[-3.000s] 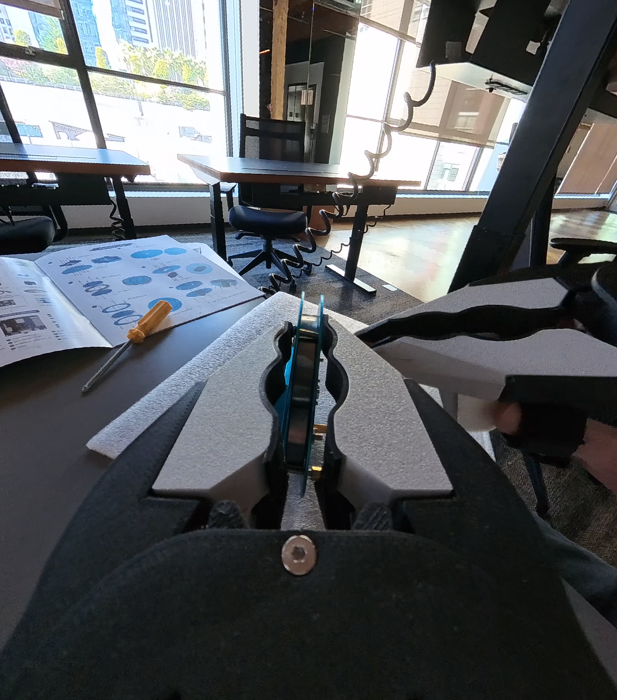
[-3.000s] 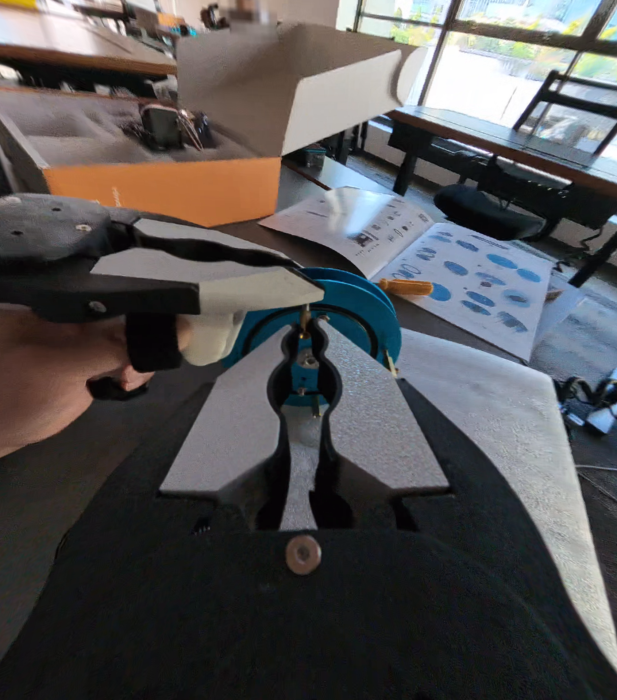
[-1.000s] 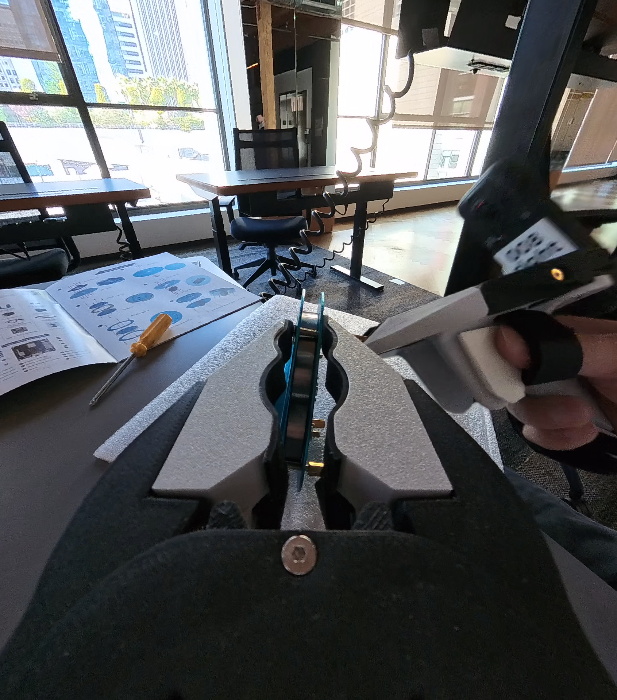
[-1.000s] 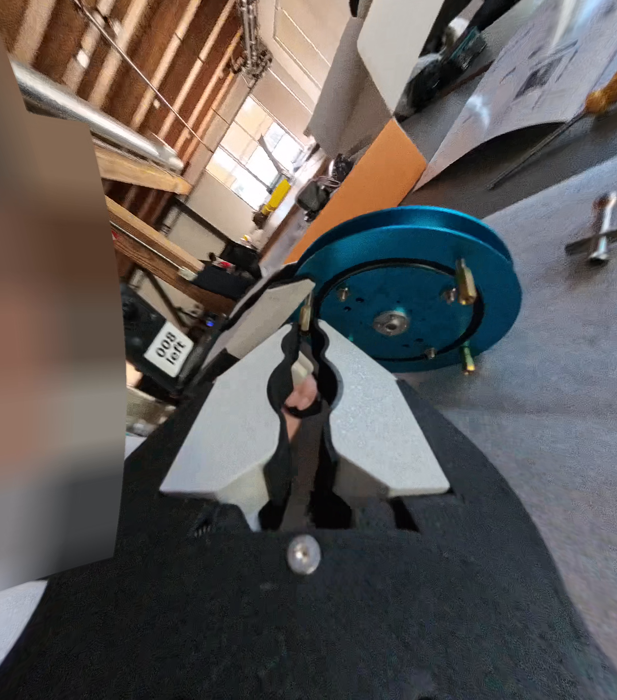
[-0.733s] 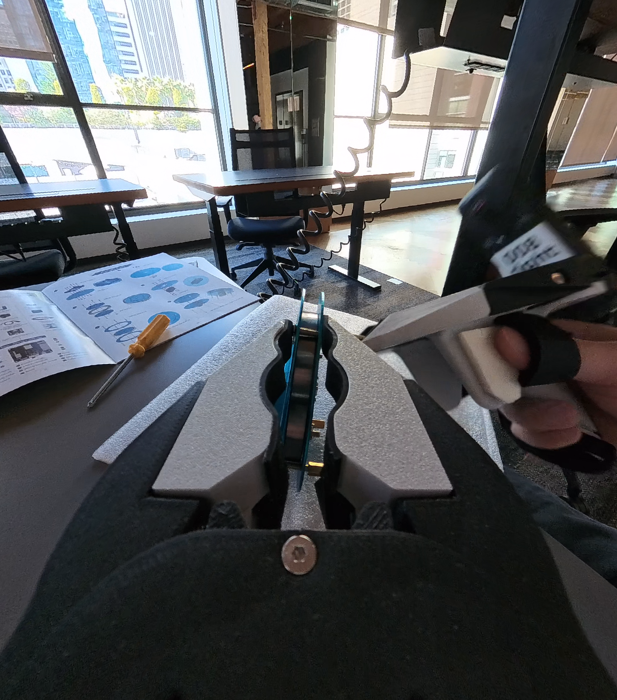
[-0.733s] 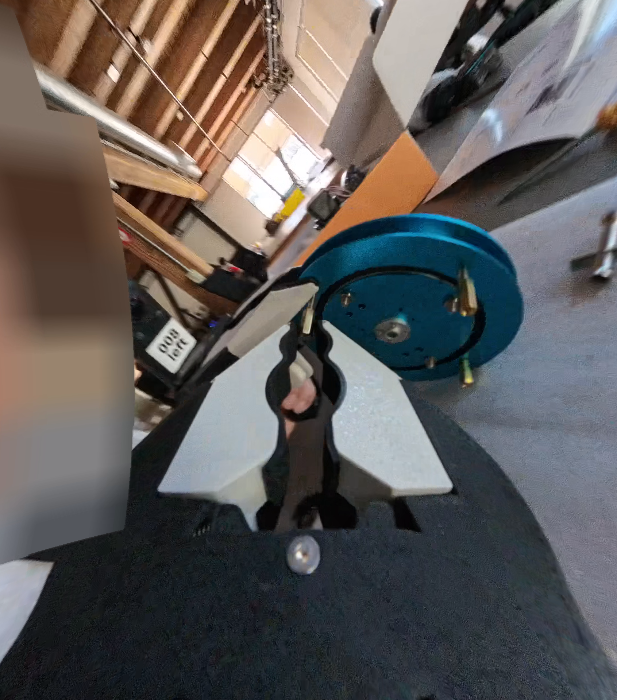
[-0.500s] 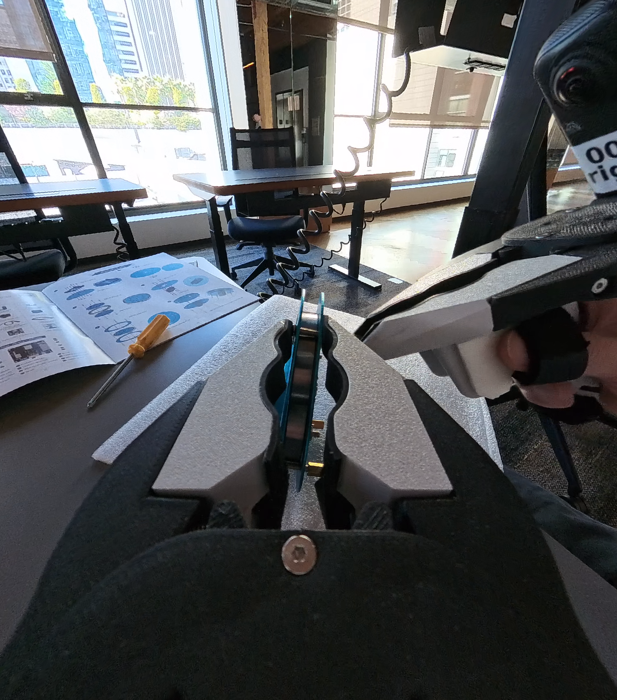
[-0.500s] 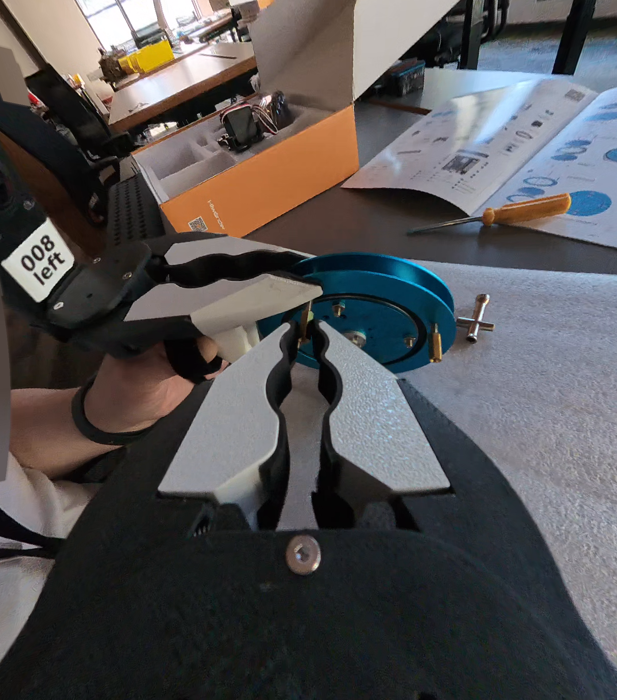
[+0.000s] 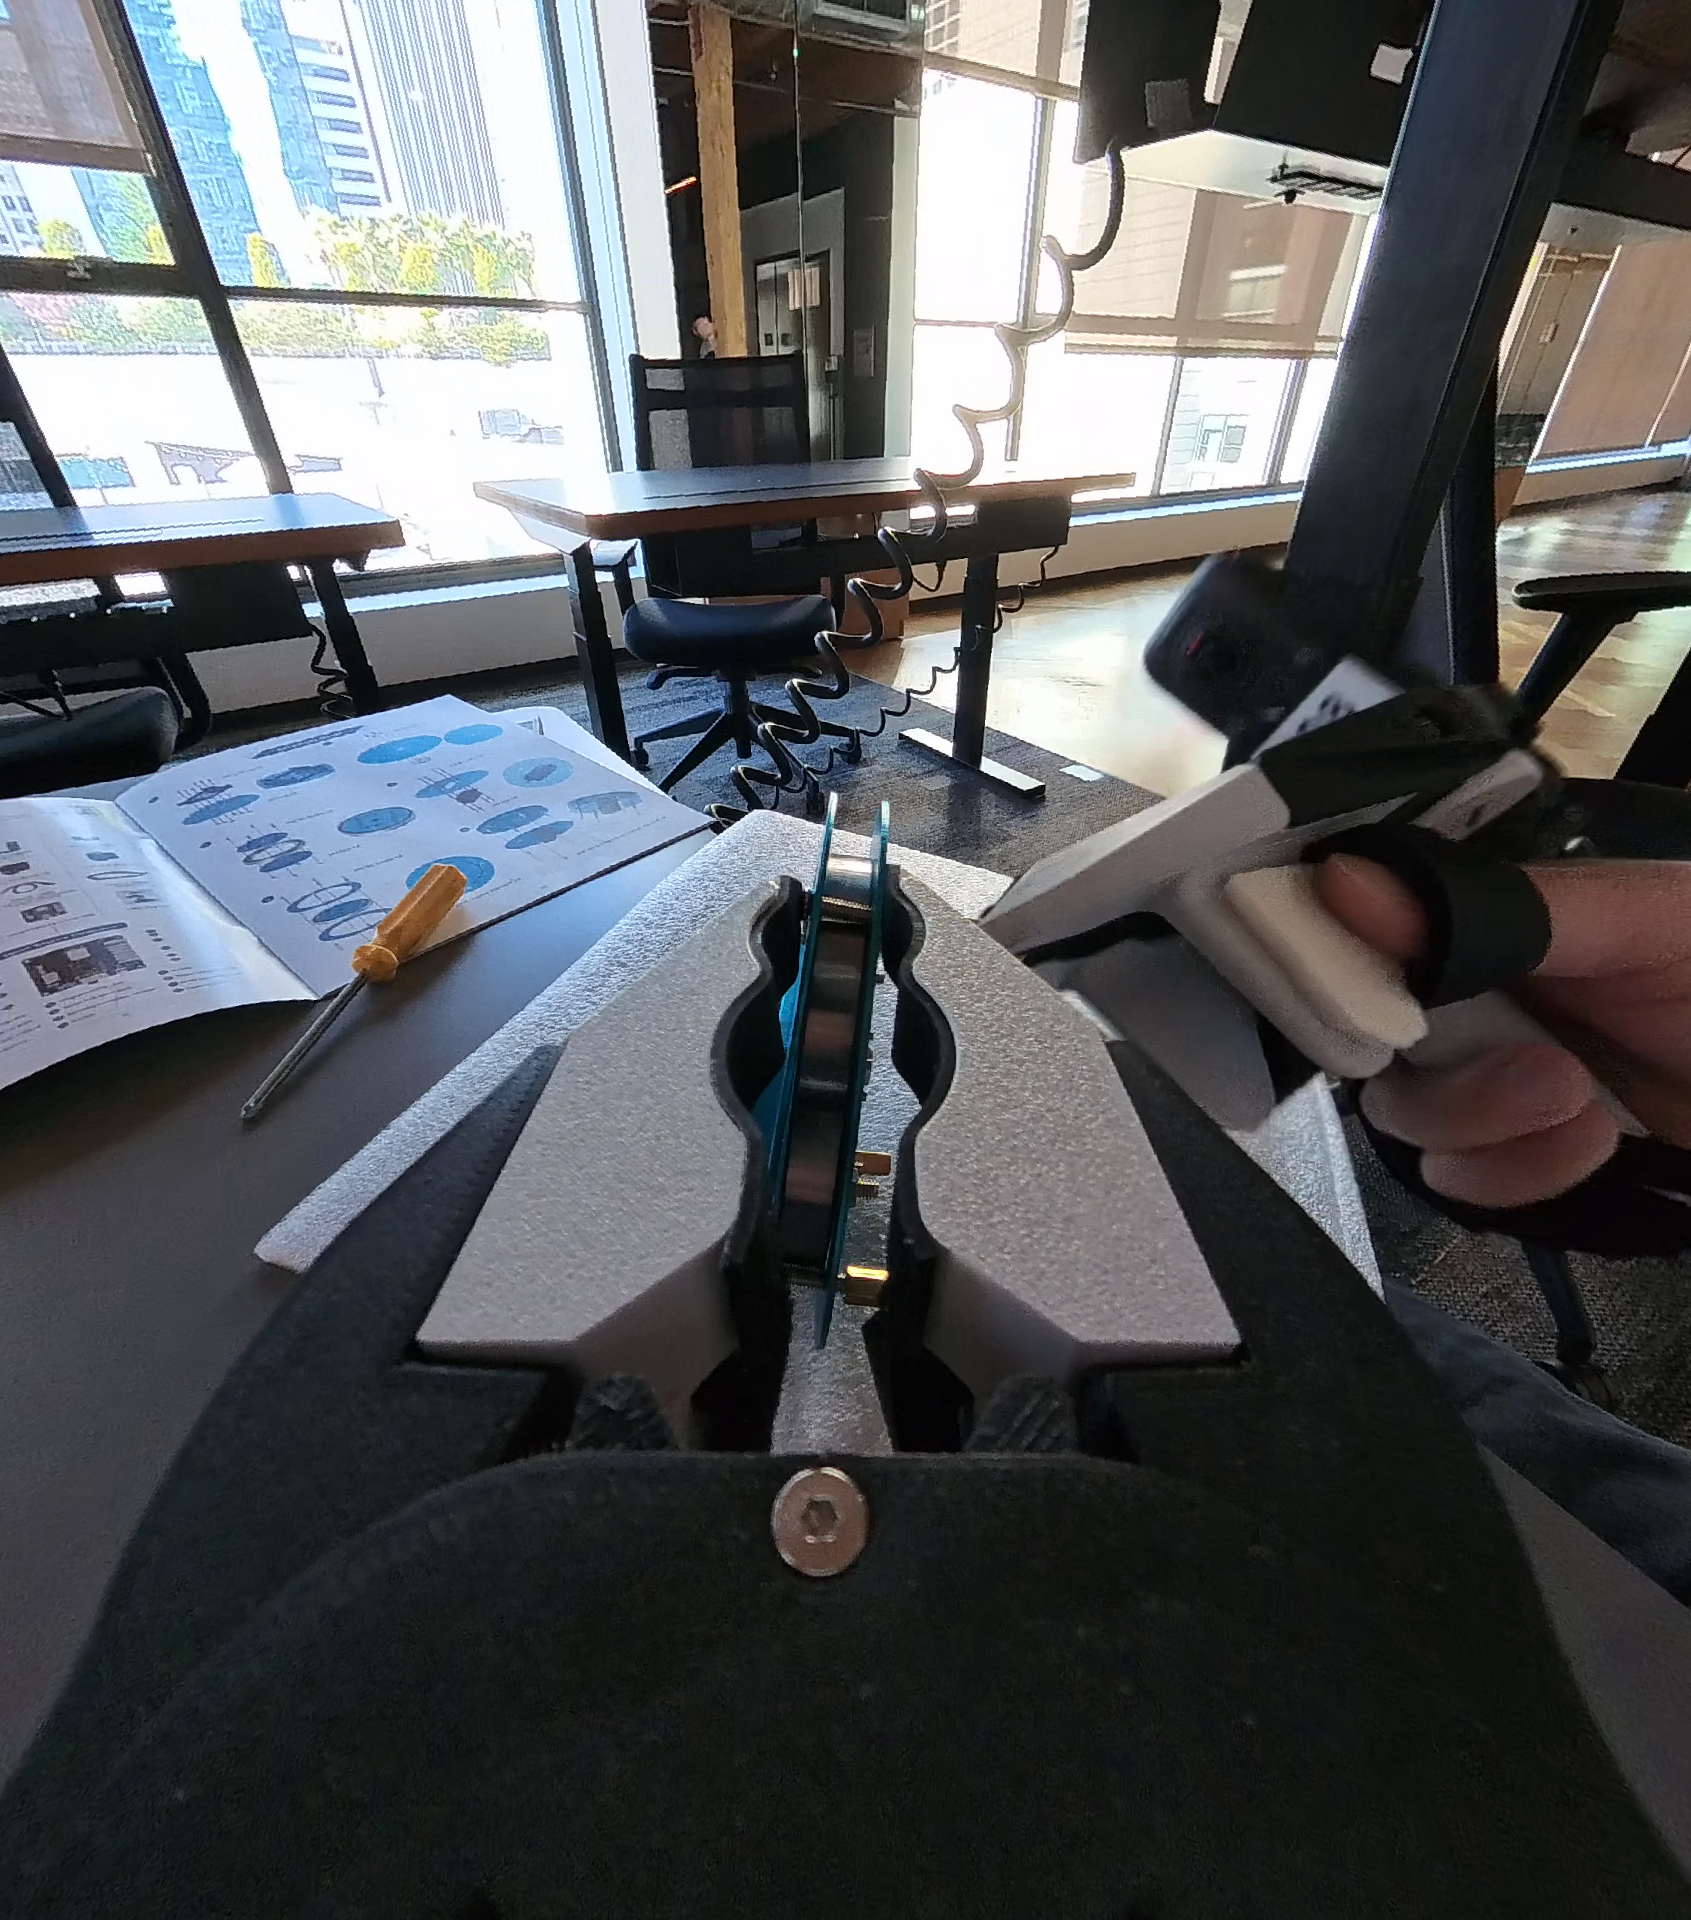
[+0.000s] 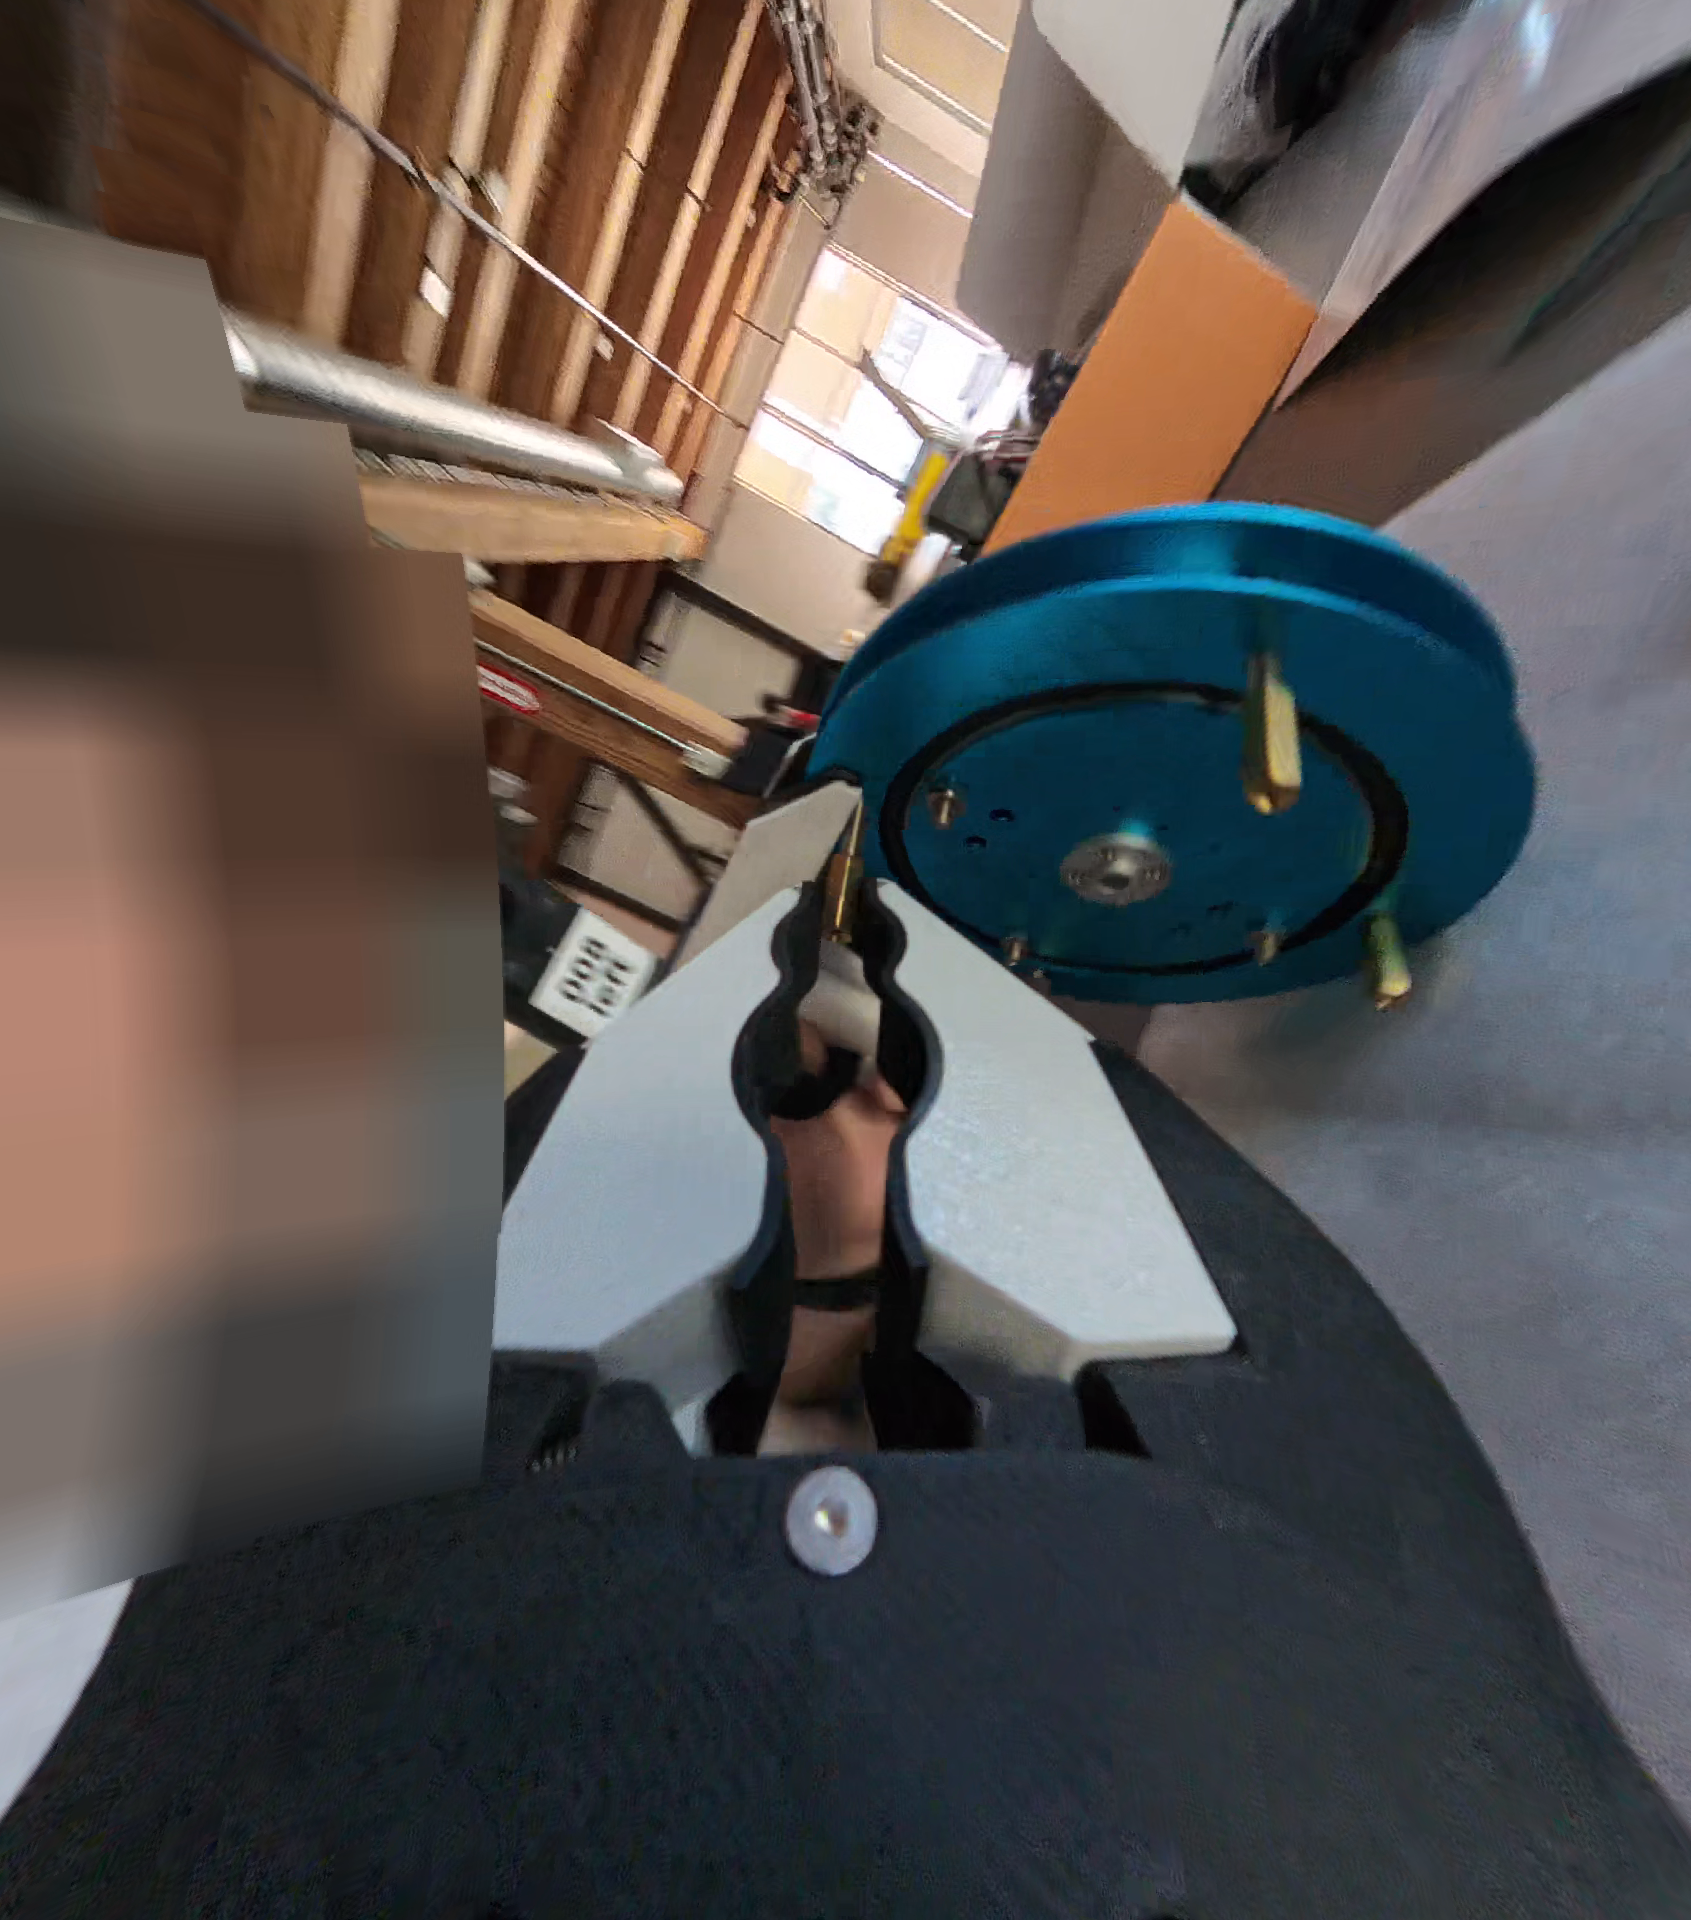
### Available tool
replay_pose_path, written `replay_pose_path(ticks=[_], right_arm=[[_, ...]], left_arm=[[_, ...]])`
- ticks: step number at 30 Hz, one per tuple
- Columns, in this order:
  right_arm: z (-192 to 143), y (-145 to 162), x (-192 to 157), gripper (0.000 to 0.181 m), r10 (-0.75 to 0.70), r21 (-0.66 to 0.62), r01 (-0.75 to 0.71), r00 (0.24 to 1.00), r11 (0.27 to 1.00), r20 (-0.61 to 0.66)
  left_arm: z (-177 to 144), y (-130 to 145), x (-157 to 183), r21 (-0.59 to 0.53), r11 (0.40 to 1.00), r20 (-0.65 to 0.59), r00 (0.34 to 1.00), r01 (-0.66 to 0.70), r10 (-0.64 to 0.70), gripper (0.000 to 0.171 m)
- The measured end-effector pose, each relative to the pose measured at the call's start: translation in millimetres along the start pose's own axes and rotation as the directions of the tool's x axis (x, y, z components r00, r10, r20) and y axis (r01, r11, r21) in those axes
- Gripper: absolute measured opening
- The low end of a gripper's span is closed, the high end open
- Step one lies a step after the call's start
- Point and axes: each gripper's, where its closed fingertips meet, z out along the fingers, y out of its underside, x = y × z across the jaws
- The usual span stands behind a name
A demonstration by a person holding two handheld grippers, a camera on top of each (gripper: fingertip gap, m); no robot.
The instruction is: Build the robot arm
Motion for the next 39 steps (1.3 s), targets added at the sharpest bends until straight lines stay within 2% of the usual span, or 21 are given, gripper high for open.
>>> replay_pose_path(ticks=[1,2,3,5,6,14,18,24,30,32,34,37,39], right_arm=[[-1,-1,3,0.010,-0.118,-0.019,0.117,0.991,0.993,-0.066],[-4,-4,7,0.023,-0.222,-0.037,0.219,0.965,0.975,-0.141],[-7,-6,9,0.028,-0.305,-0.059,0.299,0.932,0.952,-0.195],[-10,-3,1,0.006,-0.405,-0.107,0.391,0.895,0.914,-0.189],[-10,-2,1,0.006,-0.416,-0.126,0.398,0.887,0.909,-0.202],[-13,-8,3,0.005,-0.333,-0.074,0.324,0.923,0.943,-0.195],[-13,-9,3,0.005,-0.345,-0.084,0.334,0.918,0.939,-0.196],[-11,-8,2,0.005,-0.345,-0.088,0.334,0.918,0.938,-0.194],[-11,-7,2,0.005,-0.379,-0.095,0.367,0.902,0.925,-0.208],[-13,-7,4,0.008,-0.462,-0.120,0.446,0.855,0.887,-0.235],[-15,-9,6,0.013,-0.566,-0.161,0.543,0.773,0.824,-0.288],[-13,-4,9,0.009,-0.684,-0.268,0.629,0.659,0.730,-0.314],[-11,-2,10,0.004,-0.718,-0.309,0.648,0.617,0.696,-0.322]], left_arm=[[0,0,0,-0.001,1.000,0.001,1.000,-0.005,0.005,0.014],[0,0,0,-0.001,1.000,0.004,1.000,-0.010,0.010,0.014],[0,0,0,-0.001,1.000,0.005,1.000,-0.011,0.011,0.013],[1,0,2,0.004,1.000,-0.004,1.000,-0.013,0.013,0.013],[2,-1,3,0.008,1.000,-0.012,1.000,-0.013,0.014,0.014],[4,-1,2,0.023,1.000,-0.011,1.000,0.011,-0.011,0.018],[4,-1,2,0.027,0.999,-0.029,0.999,0.036,-0.035,0.015],[2,-2,1,0.024,1.000,0.010,1.000,-0.015,0.014,0.013],[1,-1,2,0.014,1.000,-0.008,1.000,-0.017,0.017,0.013],[1,0,3,0.010,1.000,-0.012,1.000,-0.025,0.025,0.014],[1,0,4,0.007,1.000,-0.021,0.999,-0.025,0.026,0.014],[2,0,5,0.004,1.000,-0.023,0.999,-0.027,0.027,0.014],[2,0,4,0.003,1.000,-0.018,0.999,-0.029,0.029,0.014]])
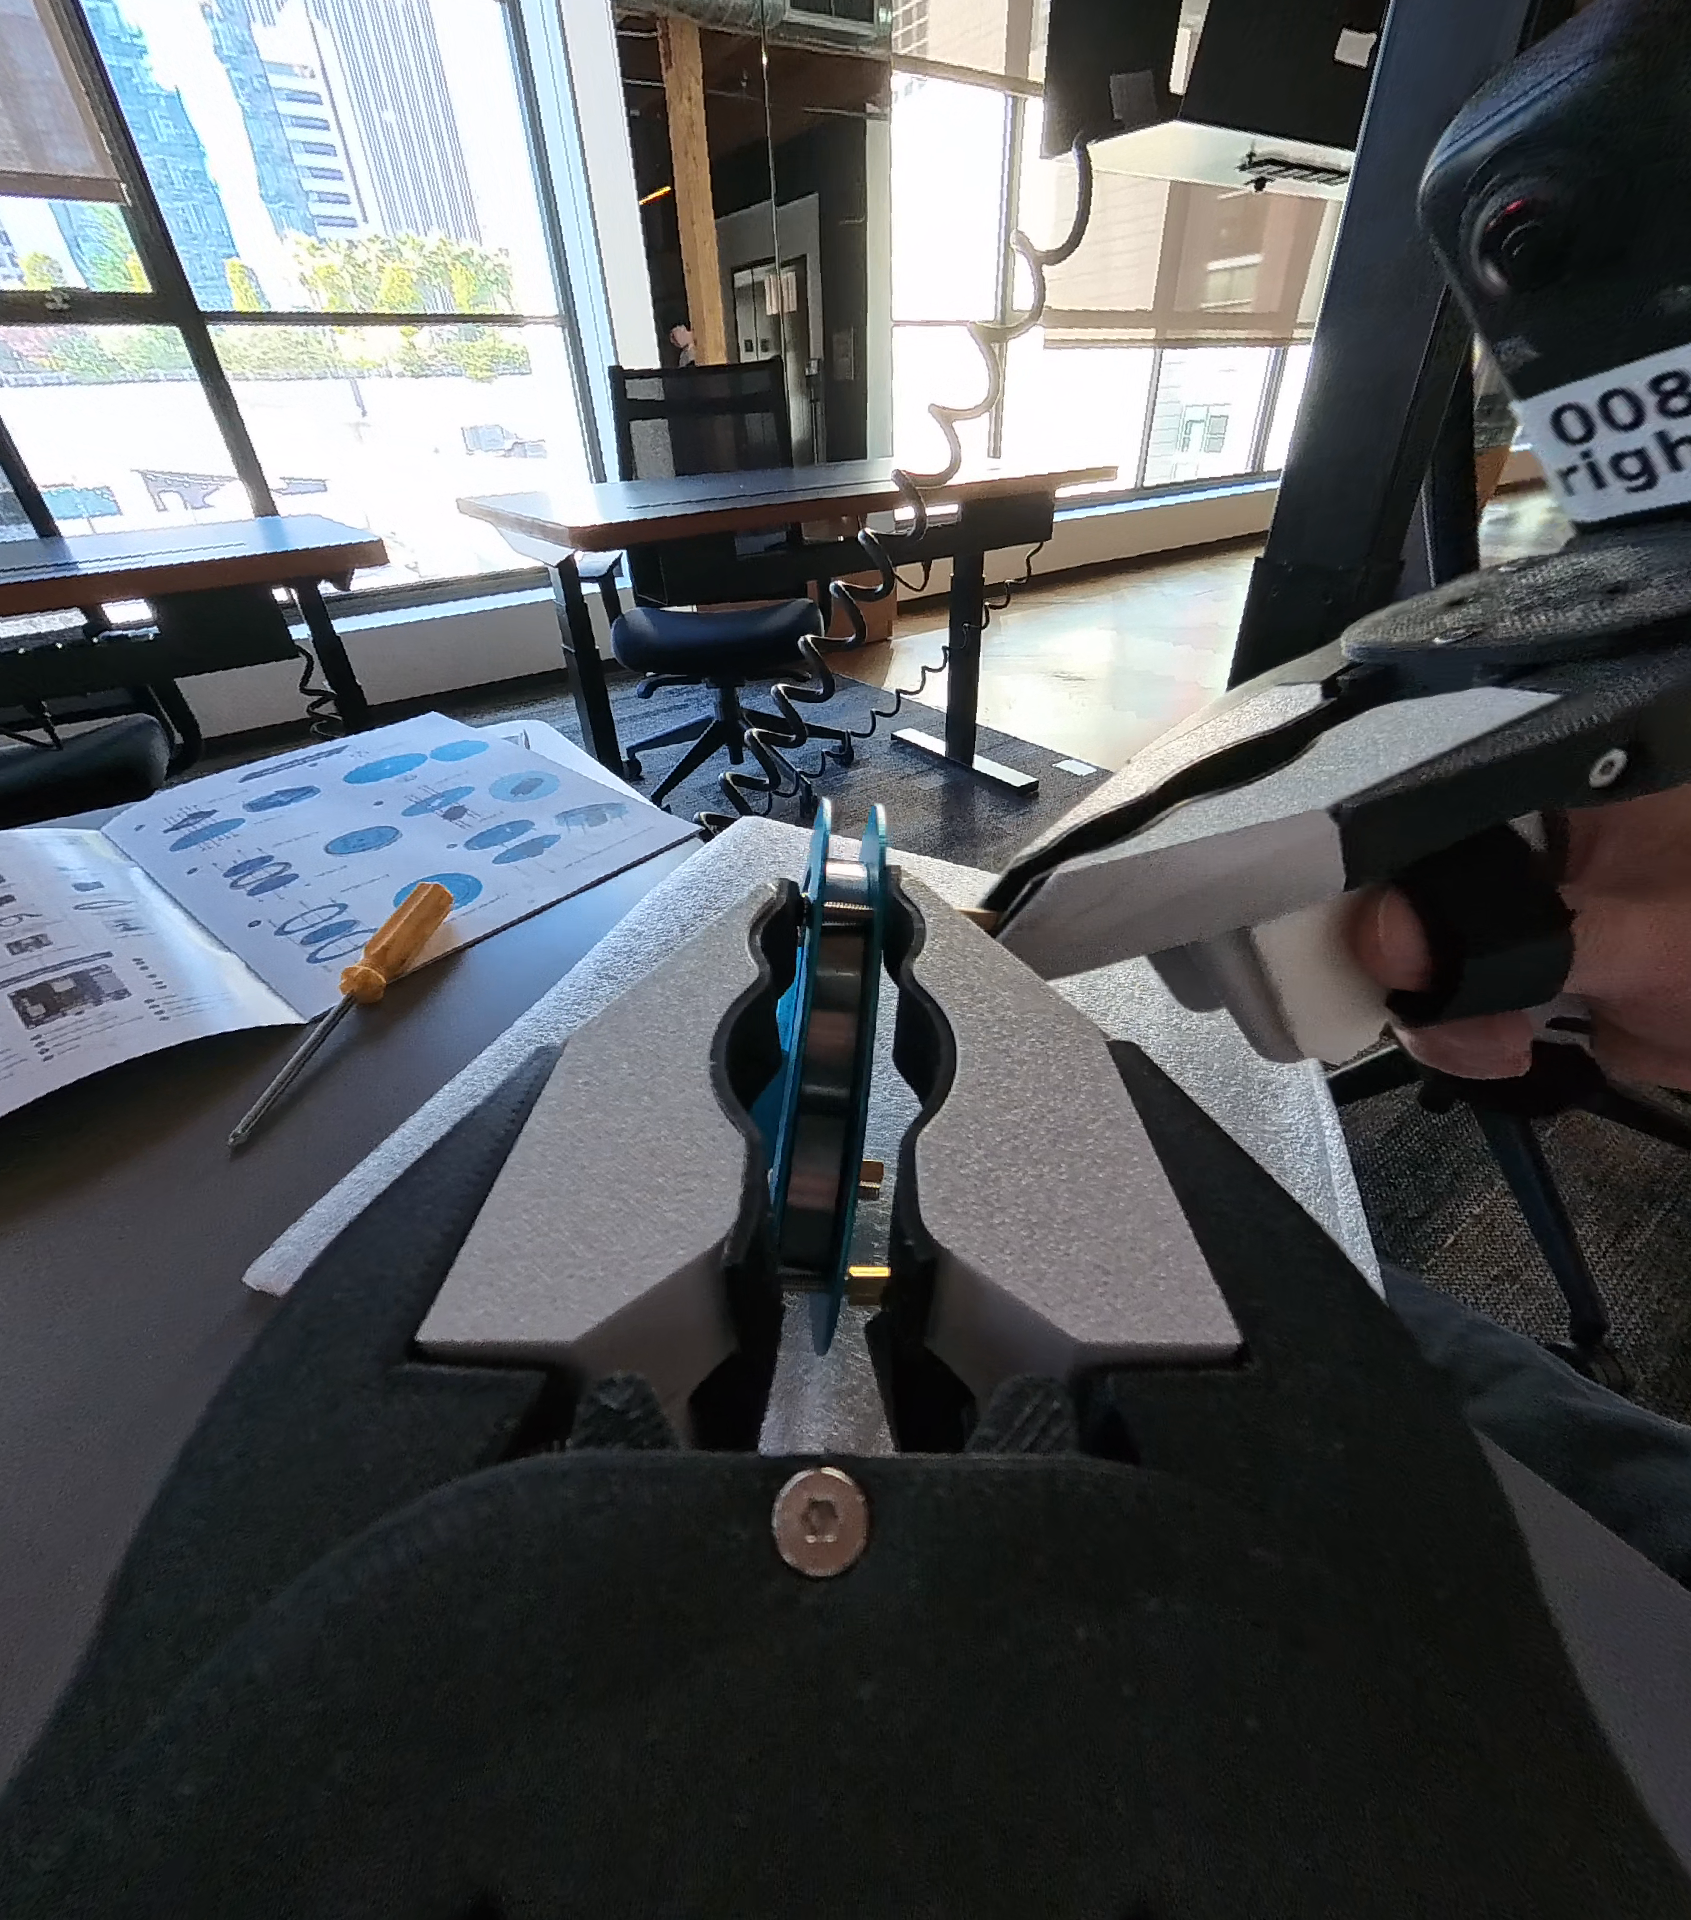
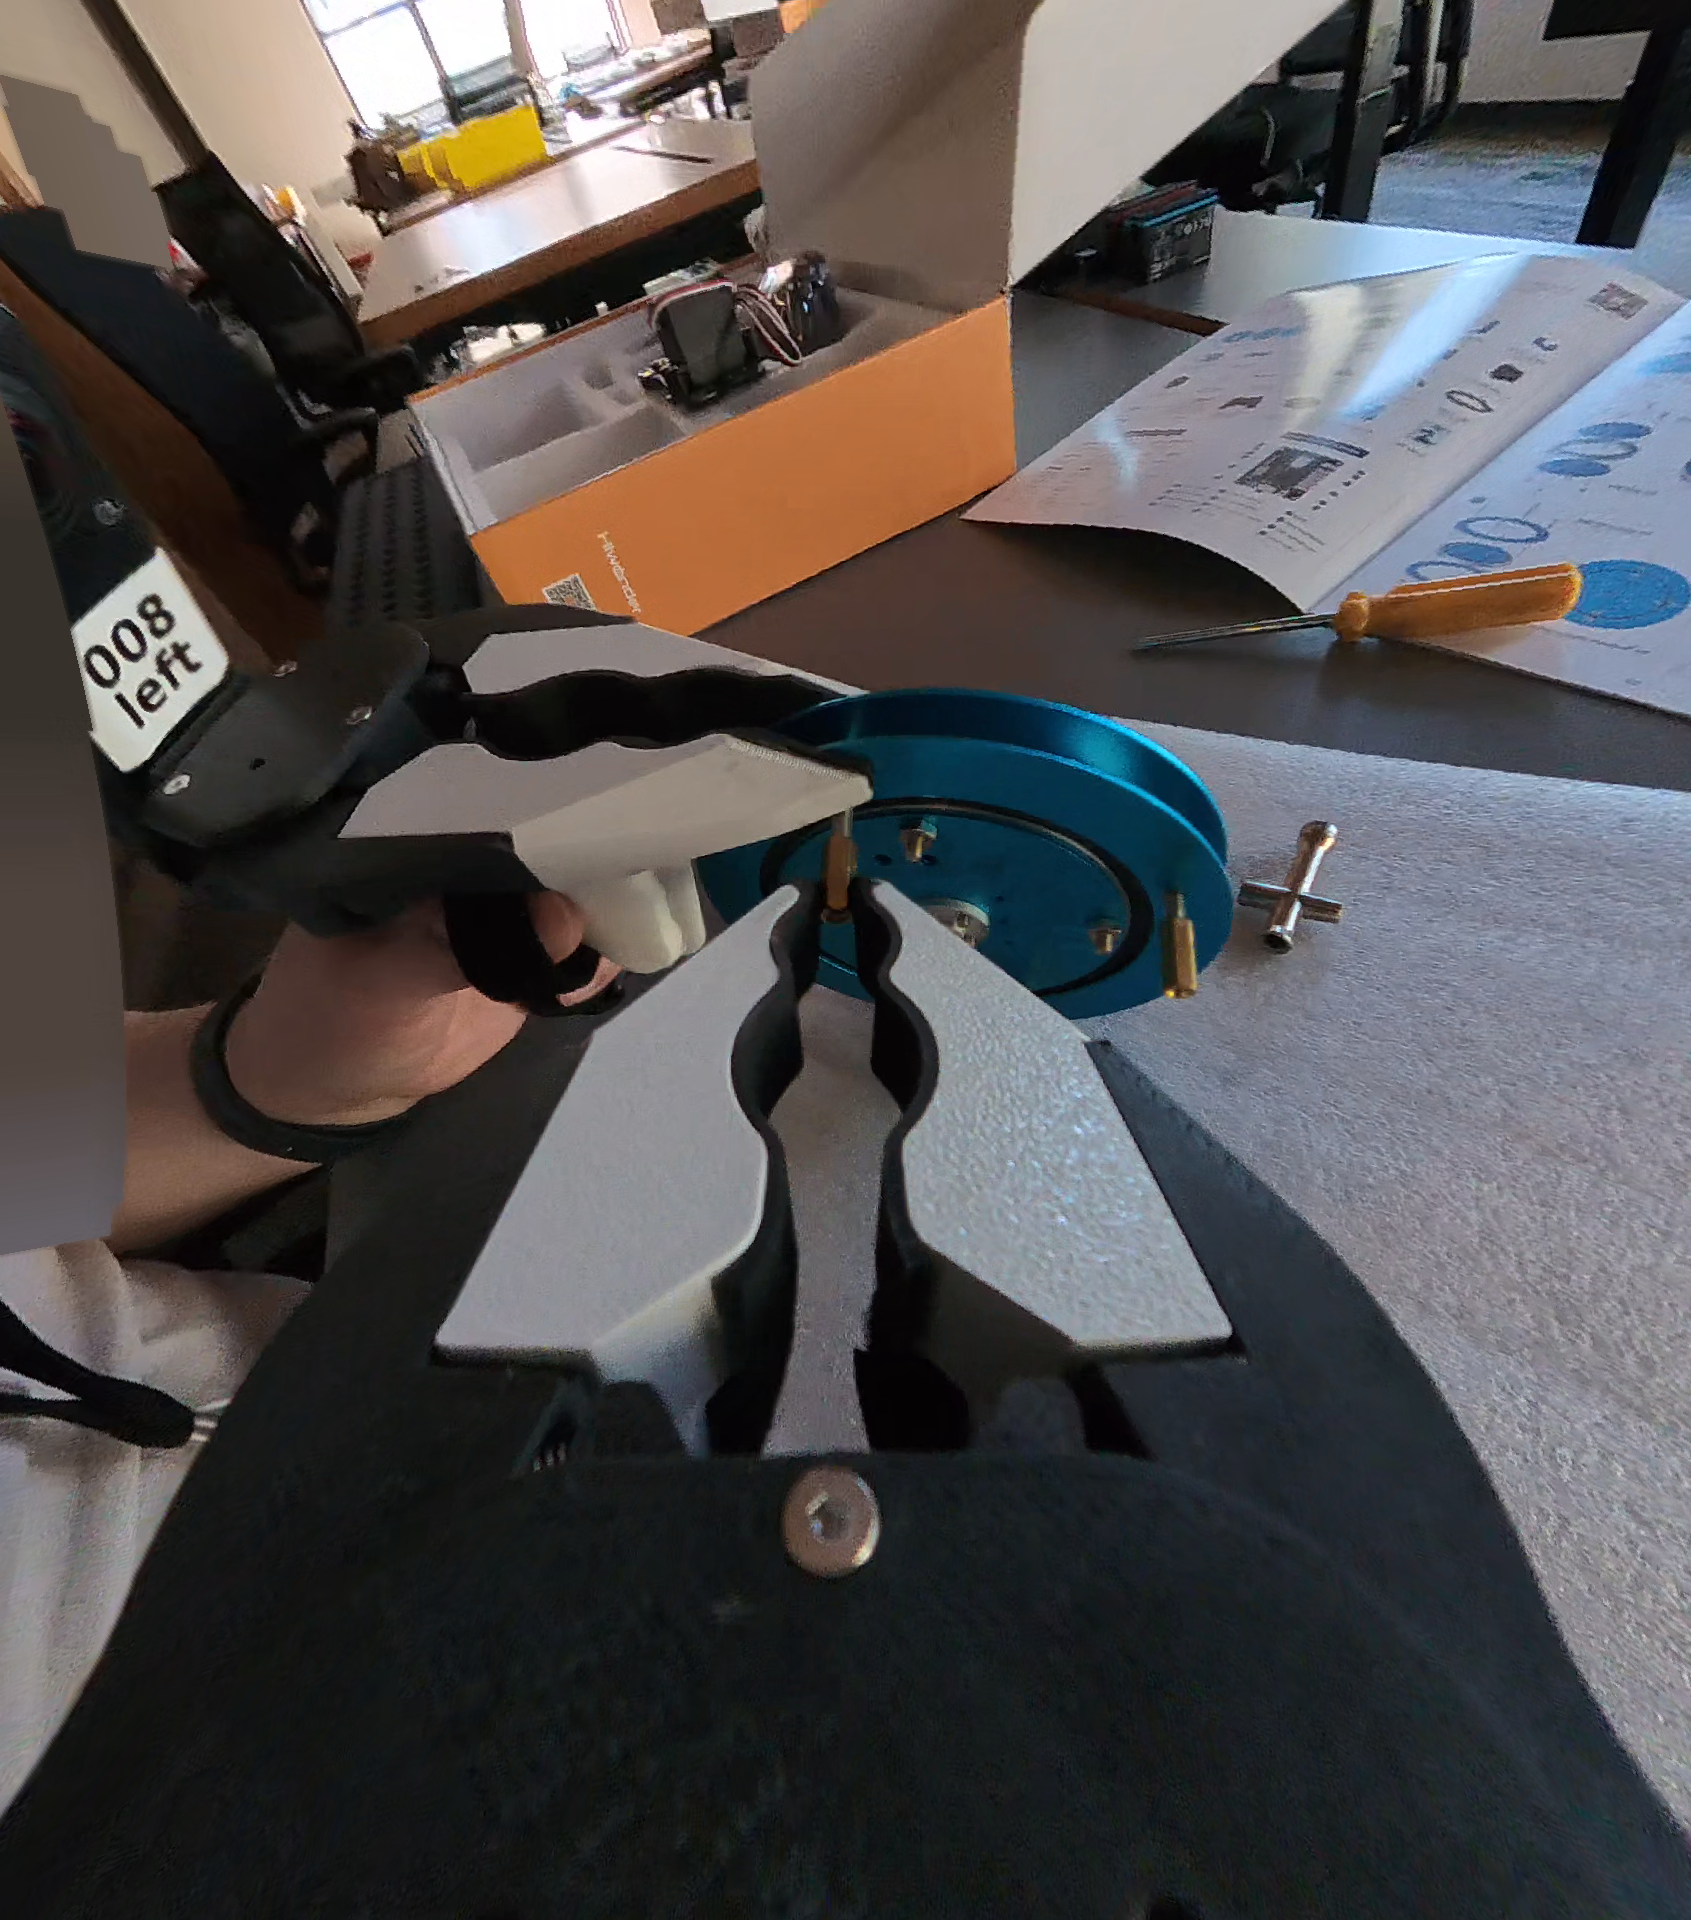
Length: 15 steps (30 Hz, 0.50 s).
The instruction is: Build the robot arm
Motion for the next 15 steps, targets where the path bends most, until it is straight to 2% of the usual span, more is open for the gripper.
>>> replay_pose_path(ticks=[3,5,8,11,15], right_arm=[[0.4,0.5,-0.8,0.004,0.035,-0.009,-0.035,0.999,0.999,-0.001],[0.3,0.3,-1.8,0.004,0.152,0.006,-0.152,0.987,0.988,0.049],[0.2,-0.7,-4.0,0.004,0.358,0.036,-0.368,0.920,0.929,0.159],[0.1,-2.1,-6.7,0.004,0.524,0.039,-0.554,0.805,0.831,0.278],[-1.2,-4.4,-9.6,0.004,0.692,-0.040,-0.759,0.570,0.650,0.442]], left_arm=[[0.3,0.3,-0.4,0.002,1.000,-0.009,1.000,0.011,-0.011,0.014],[0.8,0.3,-0.4,0.003,1.000,-0.010,1.000,0.009,-0.009,0.014],[1.5,0.4,-0.3,0.003,1.000,-0.004,1.000,-0.004,0.004,0.014],[1.5,0.4,-0.4,0.005,1.000,-0.007,1.000,0.003,-0.003,0.014],[1.8,0.3,-0.4,0.008,1.000,-0.008,1.000,0.005,-0.004,0.014]])
